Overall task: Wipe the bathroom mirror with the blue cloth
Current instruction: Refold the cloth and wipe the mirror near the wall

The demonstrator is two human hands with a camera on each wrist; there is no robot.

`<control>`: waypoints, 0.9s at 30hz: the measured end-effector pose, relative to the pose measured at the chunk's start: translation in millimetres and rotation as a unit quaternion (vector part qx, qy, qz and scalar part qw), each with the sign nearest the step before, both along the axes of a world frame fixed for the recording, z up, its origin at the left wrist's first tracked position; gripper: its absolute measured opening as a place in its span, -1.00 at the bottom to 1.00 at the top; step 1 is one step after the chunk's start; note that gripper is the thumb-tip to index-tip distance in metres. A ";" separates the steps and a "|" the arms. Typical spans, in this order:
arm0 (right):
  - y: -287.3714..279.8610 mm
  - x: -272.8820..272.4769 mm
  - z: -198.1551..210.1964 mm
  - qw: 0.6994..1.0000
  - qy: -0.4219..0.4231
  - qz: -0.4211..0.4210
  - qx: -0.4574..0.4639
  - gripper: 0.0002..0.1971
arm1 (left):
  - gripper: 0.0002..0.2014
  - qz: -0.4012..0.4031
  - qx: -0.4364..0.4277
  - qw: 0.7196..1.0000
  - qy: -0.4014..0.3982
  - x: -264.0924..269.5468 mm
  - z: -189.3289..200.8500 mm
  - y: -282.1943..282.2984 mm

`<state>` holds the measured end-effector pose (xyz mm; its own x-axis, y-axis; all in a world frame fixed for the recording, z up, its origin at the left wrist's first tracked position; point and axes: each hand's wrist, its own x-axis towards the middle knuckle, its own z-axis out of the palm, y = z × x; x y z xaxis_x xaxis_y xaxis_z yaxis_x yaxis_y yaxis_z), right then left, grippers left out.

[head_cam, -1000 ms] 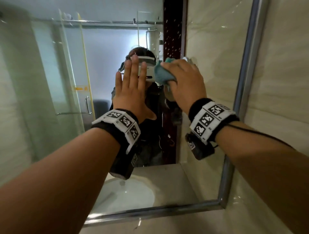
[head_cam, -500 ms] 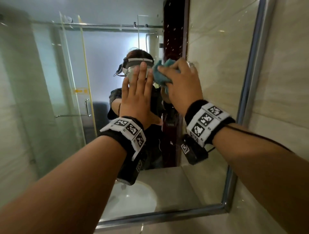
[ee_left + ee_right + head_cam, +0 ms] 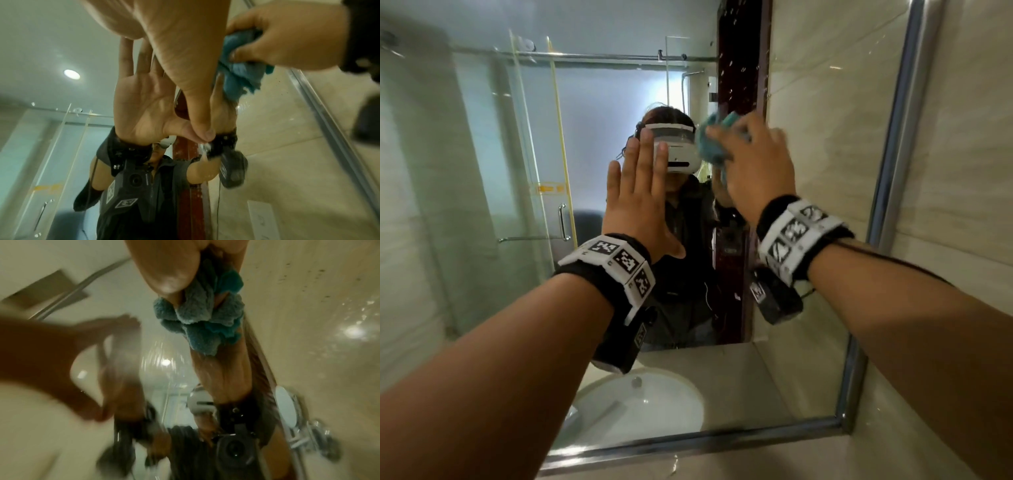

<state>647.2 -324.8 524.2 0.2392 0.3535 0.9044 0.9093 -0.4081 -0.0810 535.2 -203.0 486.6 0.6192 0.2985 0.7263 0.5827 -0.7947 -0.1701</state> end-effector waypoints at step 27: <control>-1.2 28.5 3.2 0.995 0.008 -0.016 0.094 -0.52 | 0.56 0.014 0.001 1.000 0.001 1.1 0.4 2.4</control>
